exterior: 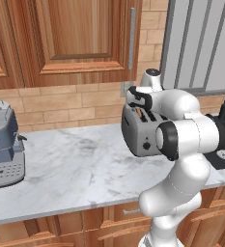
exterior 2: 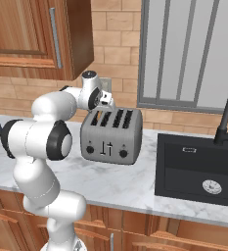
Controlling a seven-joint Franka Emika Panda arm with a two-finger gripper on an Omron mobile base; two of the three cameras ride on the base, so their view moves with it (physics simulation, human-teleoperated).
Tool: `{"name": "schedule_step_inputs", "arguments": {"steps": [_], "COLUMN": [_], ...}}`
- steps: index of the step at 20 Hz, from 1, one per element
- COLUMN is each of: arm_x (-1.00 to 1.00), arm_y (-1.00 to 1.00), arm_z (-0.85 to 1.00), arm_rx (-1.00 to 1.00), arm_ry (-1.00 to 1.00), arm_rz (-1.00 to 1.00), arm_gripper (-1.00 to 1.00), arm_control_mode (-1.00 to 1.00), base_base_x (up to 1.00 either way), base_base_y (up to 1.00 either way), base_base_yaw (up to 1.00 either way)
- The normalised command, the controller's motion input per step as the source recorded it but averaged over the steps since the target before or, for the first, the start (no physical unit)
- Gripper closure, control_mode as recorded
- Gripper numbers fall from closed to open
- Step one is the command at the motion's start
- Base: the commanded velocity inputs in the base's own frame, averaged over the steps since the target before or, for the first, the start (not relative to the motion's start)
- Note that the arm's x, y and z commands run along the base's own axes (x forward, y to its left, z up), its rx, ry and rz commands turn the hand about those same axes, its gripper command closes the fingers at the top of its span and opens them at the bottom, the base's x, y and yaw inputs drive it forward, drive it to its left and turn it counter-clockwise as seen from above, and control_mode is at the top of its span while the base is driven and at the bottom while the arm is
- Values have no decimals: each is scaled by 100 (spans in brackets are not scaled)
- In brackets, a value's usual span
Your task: Start the toaster. Once the lever pops up, take the bread to the plate on the dining counter.
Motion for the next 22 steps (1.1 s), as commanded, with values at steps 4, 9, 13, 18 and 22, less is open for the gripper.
{"name": "schedule_step_inputs", "arguments": {"steps": [4,9,13,18,22], "arm_x": [0,0,0,0,0], "arm_y": [0,0,0,0,0], "arm_z": [0,0,0,0,0], "arm_rx": [0,0,0,0,0], "arm_ry": [0,0,0,0,0], "arm_rz": [0,0,0,0,0], "arm_gripper": [-100,-100,-100,-100,-100], "arm_control_mode": [-100,-100,-100,-100,-100], "base_base_x": [0,0,0,0,0], "base_base_y": [0,0,0,0,0], "base_base_yaw": [0,0,0,0,0]}}
